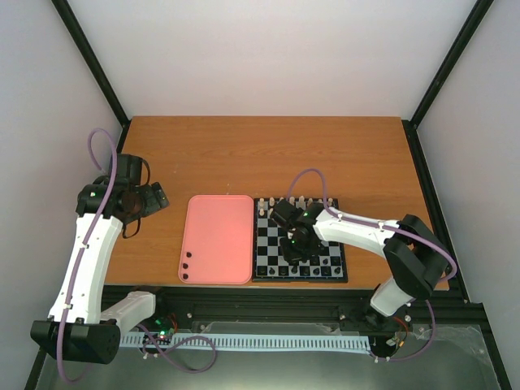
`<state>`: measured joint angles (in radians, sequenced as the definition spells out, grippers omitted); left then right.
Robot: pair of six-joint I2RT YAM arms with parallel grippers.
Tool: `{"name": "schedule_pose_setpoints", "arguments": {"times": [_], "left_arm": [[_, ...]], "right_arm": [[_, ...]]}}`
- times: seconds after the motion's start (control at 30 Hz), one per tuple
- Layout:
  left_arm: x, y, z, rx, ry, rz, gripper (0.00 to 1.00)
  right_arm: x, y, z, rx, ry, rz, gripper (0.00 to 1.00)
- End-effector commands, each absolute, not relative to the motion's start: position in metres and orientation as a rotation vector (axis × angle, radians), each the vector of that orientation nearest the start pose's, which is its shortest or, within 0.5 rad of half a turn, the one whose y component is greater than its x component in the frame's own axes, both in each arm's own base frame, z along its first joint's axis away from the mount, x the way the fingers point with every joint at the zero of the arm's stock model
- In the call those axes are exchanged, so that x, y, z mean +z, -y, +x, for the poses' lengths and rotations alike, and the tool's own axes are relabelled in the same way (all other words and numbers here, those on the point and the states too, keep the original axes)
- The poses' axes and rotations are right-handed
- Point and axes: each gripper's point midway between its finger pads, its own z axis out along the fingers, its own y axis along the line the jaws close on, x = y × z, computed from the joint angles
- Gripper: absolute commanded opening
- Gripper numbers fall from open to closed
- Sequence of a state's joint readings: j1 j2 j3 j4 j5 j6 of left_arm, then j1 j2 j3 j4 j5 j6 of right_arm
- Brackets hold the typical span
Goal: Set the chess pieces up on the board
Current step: Place the chess piece on the chessboard, then pick up the chess piece from the storage box.
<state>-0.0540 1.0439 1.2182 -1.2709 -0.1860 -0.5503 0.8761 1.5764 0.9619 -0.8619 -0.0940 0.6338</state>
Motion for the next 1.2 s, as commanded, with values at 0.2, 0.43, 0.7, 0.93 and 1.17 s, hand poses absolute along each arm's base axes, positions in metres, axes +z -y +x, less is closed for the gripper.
{"name": "schedule_pose_setpoints", "arguments": {"times": [0.2, 0.43, 0.7, 0.93, 1.17], "left_arm": [[0.23, -0.019, 0.236, 0.026, -2.513, -0.703, 1.0], [0.234, -0.018, 0.238, 0.019, -2.505, -0.697, 1.0], [0.239, -0.02, 0.238, 0.027, -2.499, -0.705, 1.0], [0.247, -0.02, 0.237, 0.018, -2.479, -0.708, 1.0], [0.247, -0.02, 0.233, 0.009, -2.473, -0.716, 1.0]], "right_arm": [[0.045, -0.227, 0.173, 0.215, -3.086, -0.39, 0.21], [0.071, -0.238, 0.192, 0.226, -3.008, -0.391, 0.28], [0.1, -0.298, 0.208, 0.34, -2.946, -0.588, 0.45], [0.111, -0.403, 0.211, 0.601, -2.847, -0.756, 0.51], [0.089, -0.49, 0.196, 0.706, -2.821, -0.956, 0.57]]}}
